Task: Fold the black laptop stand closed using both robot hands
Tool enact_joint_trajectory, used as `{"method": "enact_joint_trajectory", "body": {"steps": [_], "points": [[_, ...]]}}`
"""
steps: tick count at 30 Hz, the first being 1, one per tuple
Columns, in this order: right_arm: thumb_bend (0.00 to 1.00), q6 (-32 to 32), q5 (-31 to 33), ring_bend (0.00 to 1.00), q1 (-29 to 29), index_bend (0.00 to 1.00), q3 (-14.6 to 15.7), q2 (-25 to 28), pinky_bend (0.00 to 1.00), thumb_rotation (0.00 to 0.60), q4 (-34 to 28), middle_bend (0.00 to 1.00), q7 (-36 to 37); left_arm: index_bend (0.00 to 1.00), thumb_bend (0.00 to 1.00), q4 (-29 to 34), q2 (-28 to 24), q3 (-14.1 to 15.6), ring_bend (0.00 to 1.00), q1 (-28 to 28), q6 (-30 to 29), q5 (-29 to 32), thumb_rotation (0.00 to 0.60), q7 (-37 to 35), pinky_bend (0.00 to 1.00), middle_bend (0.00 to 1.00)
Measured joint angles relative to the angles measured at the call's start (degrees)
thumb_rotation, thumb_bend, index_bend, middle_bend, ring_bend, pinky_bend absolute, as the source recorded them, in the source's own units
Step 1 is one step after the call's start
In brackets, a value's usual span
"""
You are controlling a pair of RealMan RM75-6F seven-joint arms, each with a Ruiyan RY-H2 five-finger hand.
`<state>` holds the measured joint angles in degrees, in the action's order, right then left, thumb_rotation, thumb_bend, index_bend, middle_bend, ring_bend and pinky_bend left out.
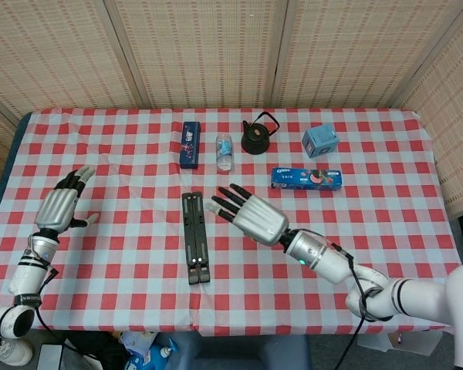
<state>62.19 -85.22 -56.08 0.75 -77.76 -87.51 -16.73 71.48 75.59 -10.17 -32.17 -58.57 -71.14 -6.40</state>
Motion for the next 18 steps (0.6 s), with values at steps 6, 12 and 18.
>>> {"method": "enact_joint_trajectory", "body": {"steps": [6,12,18], "points": [[0.2,11.2,4.2,0.0,11.5,0.0,0.4,4.6,0.19,0.6,-5.9,0.15,-3.3,0.0,0.22,4.2,-2.8,0.0,0.0,3.3,-4.5,1.1,0.6,2.8,0.15,0.0],[0.2,18.5,6.8,0.01,21.3,0.0,1.9,8.1,0.19,0.6,-9.4,0.15,-2.9,0.0,0.22,7.2,-6.4,1.5,0.0,7.0,-8.0,-0.1,0.6,3.1,0.15,0.0],[0.2,24.5,7.5,0.01,29.5,0.0,3.3,10.9,0.19,0.6,-11.9,0.15,-0.4,0.0,0.22,11.2,-8.9,2.6,0.0,11.2,-13.0,-1.3,0.6,2.5,0.15,0.0]]}}
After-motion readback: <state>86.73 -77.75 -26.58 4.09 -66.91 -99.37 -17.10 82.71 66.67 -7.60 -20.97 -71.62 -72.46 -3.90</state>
